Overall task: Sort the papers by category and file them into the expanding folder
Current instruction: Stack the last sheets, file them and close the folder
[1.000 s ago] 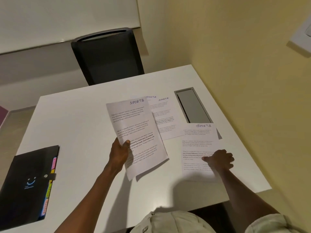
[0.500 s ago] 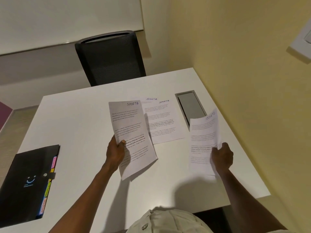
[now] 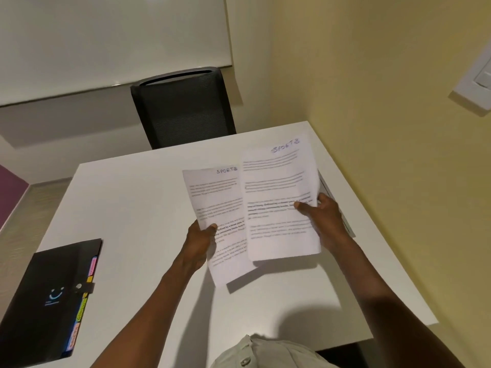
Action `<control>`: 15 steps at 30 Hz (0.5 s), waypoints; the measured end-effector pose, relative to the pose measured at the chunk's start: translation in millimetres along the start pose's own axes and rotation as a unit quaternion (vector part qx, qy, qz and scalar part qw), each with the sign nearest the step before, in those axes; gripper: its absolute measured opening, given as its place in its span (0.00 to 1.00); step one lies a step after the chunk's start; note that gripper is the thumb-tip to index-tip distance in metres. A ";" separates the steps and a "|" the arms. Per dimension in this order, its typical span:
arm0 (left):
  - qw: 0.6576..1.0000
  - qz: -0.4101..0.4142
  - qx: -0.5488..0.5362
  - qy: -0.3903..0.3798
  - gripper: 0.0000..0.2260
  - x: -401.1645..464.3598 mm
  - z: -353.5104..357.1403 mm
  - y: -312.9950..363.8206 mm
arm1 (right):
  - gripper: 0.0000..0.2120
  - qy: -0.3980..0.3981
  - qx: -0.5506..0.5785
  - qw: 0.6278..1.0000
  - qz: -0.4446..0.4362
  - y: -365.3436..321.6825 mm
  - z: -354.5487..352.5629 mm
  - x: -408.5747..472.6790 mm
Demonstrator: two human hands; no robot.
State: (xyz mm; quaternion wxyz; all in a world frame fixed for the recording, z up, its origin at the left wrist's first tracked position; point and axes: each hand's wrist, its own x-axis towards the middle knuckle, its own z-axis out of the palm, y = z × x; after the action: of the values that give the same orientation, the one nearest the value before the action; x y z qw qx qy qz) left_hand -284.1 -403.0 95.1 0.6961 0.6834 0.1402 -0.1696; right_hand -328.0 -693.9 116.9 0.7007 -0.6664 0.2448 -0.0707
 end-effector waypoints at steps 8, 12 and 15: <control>0.984 -0.069 -0.080 -0.141 0.15 -19.3 0.8 11.5 | 0.30 -0.104 -0.154 0.980 0.078 5.5 24.9 -8.8; 0.978 -0.074 -0.095 -0.171 0.15 -26.6 -5.1 12.0 | 0.35 -0.127 -0.187 0.972 0.065 -5.3 20.9 -0.7; 0.971 -0.090 -0.103 -0.195 0.16 -29.4 -4.6 10.2 | 0.30 -0.173 -0.124 0.973 0.085 -8.6 23.9 0.4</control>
State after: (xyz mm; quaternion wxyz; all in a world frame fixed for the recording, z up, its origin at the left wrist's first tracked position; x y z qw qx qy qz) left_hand -306.2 -397.0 116.8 0.7589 0.5461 0.0795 -0.3457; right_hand -315.3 -673.5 124.9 0.6480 -0.7268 0.1823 0.1366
